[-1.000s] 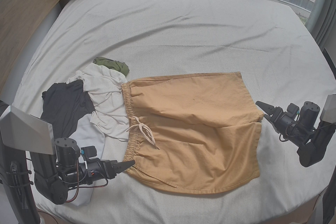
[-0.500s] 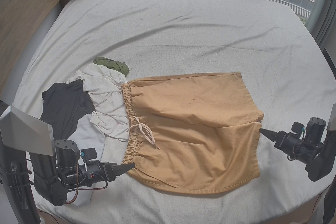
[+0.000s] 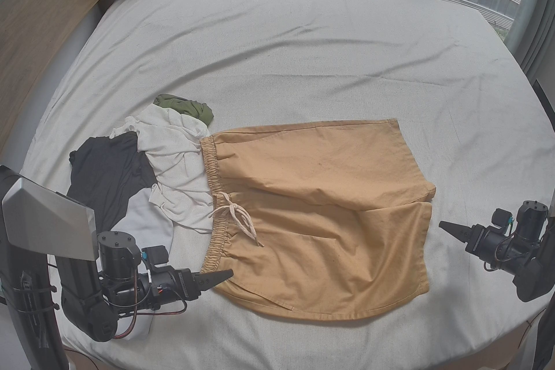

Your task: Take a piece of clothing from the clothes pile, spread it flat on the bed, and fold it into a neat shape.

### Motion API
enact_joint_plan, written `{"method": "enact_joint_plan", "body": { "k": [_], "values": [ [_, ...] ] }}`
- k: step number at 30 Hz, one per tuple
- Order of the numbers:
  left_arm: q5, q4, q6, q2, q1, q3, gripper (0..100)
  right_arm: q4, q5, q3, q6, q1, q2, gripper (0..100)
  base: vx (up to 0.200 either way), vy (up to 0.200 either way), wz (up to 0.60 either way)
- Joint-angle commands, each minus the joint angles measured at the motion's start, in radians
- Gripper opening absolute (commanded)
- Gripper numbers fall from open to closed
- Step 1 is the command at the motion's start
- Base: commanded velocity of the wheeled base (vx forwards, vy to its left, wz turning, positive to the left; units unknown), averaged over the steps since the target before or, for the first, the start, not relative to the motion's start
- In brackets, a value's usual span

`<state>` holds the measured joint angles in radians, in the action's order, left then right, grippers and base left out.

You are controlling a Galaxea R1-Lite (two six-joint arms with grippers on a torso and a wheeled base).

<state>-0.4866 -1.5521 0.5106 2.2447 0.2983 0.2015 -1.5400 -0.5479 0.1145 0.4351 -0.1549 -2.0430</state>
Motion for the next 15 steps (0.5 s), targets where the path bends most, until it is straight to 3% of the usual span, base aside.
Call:
{"method": "enact_joint_plan", "body": {
  "k": [1,10,11,15],
  "values": [
    [0.000,-0.002,0.000,0.024,0.007,0.012,100,0.000,0.000,0.001,0.001,0.001,-0.003,100,0.000,0.000,0.00],
    [0.010,-0.002,-0.003,0.047,-0.001,0.026,100,0.000,0.002,0.004,0.001,0.000,-0.003,100,0.000,0.000,0.00],
    [0.010,-0.002,-0.003,0.047,-0.001,0.026,0,0.000,0.002,0.004,0.001,0.000,-0.005,100,0.000,0.000,0.00],
    [0.010,-0.002,-0.003,0.047,-0.001,0.030,0,0.000,0.002,-0.001,-0.004,0.001,-0.005,100,0.000,0.000,0.00]
  ]
}}
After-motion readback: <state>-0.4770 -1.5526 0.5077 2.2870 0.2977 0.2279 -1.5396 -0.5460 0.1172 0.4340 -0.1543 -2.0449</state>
